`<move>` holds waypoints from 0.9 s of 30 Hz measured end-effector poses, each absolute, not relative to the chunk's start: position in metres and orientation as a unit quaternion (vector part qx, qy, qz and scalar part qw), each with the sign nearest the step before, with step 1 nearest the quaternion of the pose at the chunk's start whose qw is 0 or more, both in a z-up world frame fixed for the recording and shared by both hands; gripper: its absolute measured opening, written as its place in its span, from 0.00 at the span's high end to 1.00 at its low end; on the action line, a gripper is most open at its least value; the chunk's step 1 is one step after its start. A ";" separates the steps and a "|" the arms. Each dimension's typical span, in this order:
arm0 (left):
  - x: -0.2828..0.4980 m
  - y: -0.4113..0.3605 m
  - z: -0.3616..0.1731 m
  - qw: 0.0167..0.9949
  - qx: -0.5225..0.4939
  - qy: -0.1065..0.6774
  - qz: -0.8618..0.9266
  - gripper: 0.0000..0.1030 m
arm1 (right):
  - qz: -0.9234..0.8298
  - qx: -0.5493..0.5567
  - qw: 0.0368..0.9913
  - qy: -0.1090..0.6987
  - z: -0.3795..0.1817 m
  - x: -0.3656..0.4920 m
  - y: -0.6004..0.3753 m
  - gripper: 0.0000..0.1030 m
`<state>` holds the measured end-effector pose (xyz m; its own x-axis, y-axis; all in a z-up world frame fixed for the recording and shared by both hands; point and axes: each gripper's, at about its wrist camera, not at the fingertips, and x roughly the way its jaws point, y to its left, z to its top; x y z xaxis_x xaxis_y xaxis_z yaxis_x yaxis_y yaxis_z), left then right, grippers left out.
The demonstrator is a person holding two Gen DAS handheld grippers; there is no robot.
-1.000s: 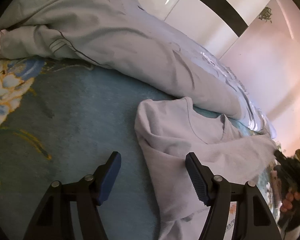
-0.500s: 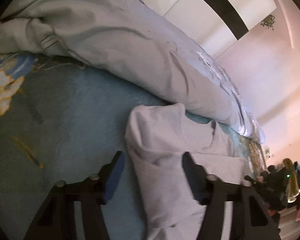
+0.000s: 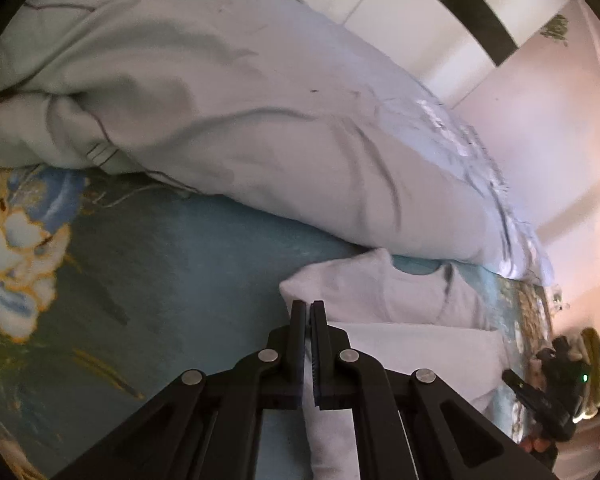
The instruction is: Fold clothes
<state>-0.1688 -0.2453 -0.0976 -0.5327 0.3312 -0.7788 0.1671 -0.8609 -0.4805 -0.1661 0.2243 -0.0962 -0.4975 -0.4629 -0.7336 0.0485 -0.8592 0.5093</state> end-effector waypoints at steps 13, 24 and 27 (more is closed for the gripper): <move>-0.139 -0.256 -0.113 0.077 -0.491 -0.309 0.811 0.58 | -0.811 0.509 0.175 -0.228 -0.109 -0.171 0.228 0.92; 0.004 -0.204 -0.147 0.117 -0.519 -0.338 0.776 0.52 | -0.813 0.527 0.184 -0.166 -0.115 -0.070 0.286 0.72; 0.032 -0.199 -0.148 0.122 -0.521 -0.358 0.766 0.52 | -0.797 0.532 0.201 -0.204 -0.121 -0.042 0.306 0.72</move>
<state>0.0322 -0.1994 -0.1483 -0.4280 0.5591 -0.7101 0.1859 -0.7145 -0.6745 -0.0416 0.3062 -0.1212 -0.3538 -0.5378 -0.7653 0.1031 -0.8356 0.5395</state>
